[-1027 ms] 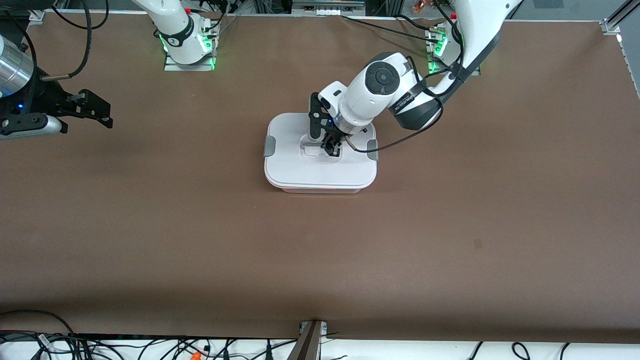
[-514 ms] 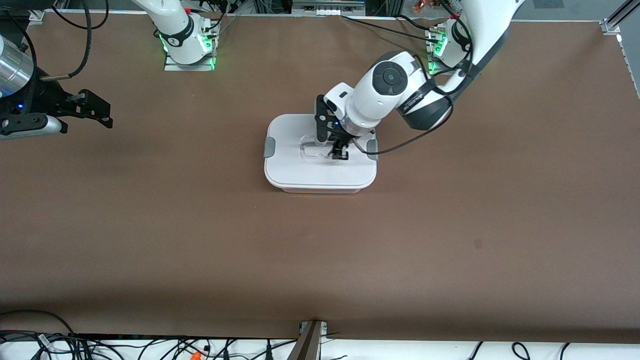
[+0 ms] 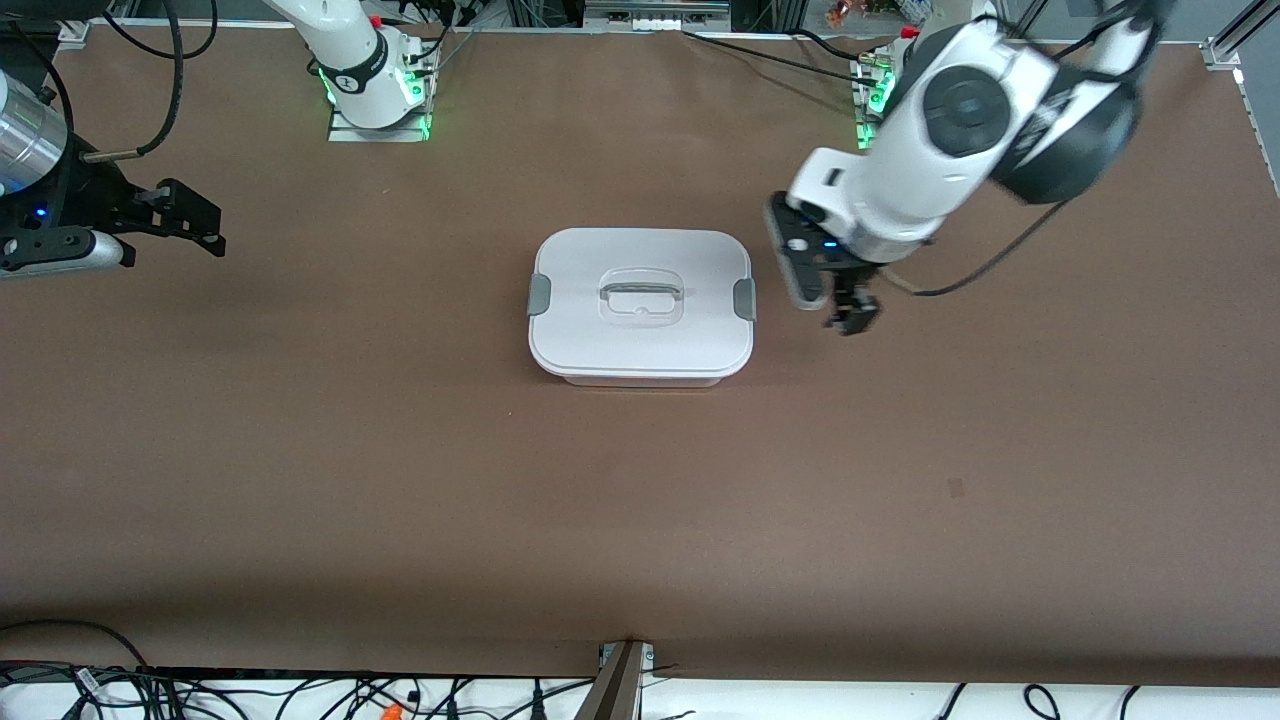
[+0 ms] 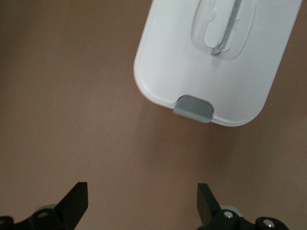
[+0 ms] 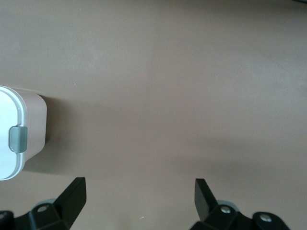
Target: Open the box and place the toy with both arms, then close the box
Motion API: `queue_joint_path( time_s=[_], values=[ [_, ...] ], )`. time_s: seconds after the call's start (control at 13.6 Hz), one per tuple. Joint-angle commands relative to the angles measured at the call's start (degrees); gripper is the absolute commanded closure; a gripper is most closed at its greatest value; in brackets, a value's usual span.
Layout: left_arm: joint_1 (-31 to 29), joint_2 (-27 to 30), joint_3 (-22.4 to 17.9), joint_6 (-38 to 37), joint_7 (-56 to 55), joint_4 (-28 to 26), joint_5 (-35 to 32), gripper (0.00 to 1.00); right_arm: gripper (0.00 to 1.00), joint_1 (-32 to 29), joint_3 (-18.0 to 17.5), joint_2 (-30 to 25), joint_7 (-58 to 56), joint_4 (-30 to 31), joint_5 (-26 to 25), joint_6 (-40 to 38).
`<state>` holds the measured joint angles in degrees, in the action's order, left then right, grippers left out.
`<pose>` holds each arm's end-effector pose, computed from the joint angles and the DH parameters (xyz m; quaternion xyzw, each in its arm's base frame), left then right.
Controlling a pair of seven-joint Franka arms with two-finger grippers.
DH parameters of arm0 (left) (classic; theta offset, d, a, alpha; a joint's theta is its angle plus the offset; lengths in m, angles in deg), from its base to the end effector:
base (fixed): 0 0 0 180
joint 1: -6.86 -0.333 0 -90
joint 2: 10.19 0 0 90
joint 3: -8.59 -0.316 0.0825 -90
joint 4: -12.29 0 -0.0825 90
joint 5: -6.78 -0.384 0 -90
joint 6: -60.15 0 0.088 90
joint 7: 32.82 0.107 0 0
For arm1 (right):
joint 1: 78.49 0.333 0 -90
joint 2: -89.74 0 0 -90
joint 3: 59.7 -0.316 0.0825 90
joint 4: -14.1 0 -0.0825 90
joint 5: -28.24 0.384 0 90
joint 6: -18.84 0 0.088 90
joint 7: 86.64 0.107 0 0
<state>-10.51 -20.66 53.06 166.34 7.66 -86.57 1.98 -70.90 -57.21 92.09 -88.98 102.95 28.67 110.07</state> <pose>0.5511 -0.2452 0.4972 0.8266 -0.5623 0.0020 0.0235 0.5667 0.0519 0.6129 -0.9979 -0.0648 -0.0002 0.0029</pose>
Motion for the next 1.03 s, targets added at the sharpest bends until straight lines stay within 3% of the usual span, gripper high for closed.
queue_joint_path(
  time_s=[0.0,0.15,0.29,0.44,0.51,0.59,0.73,0.88,0.95],
  values=[
    [-5.2,3.4,0.3,-7.5,-7.5,4.9,1.2,0.00,0.00,-0.8,-0.8,0.0,0.2,-0.5,-0.3,-0.2],
    [-5.3,2.7,-0.9,-13.7,-12.0,11.3,0.1,0.00,0.00,-0.8,-0.8,0.0,0.2,-0.5,-0.4,-0.2],
    [-5.5,2.1,-3.0,-15.1,-13.6,13.4,-2.7,0.00,0.00,-0.7,-0.8,0.0,0.2,-0.5,-0.5,-0.2],
    [-2.3,3.0,-8.7,-15.9,-14.3,13.9,-2.2,0.00,0.00,-0.8,-0.8,0.1,0.2,-0.5,-0.5,-0.4],
    [0.8,3.9,-14.6,-15.6,-16.0,13.9,-2.0,0.00,0.00,-0.8,-0.8,0.0,0.2,-0.5,-0.5,-0.4],
    [3.8,5.3,-18.7,-15.1,-19.8,13.2,-1.6,0.00,0.00,-0.8,-0.8,0.0,0.3,-0.5,-0.5,-0.5],
    [5.8,7.4,-23.0,-13.9,-28.8,12.1,-2.0,0.00,0.00,-0.8,-0.8,0.0,0.3,-0.4,-0.5,-0.6],
    [13.6,10.5,-32.2,-13.8,-37.7,9.7,-1.5,0.00,0.00,-0.8,-0.8,0.1,0.3,-0.4,-0.5,-0.6],
    [15.7,10.8,-34.3,-13.8,-39.8,9.6,-1.5,0.00,0.00,-0.8,-0.8,0.0,0.3,-0.4,-0.5,-0.6]
  ],
)
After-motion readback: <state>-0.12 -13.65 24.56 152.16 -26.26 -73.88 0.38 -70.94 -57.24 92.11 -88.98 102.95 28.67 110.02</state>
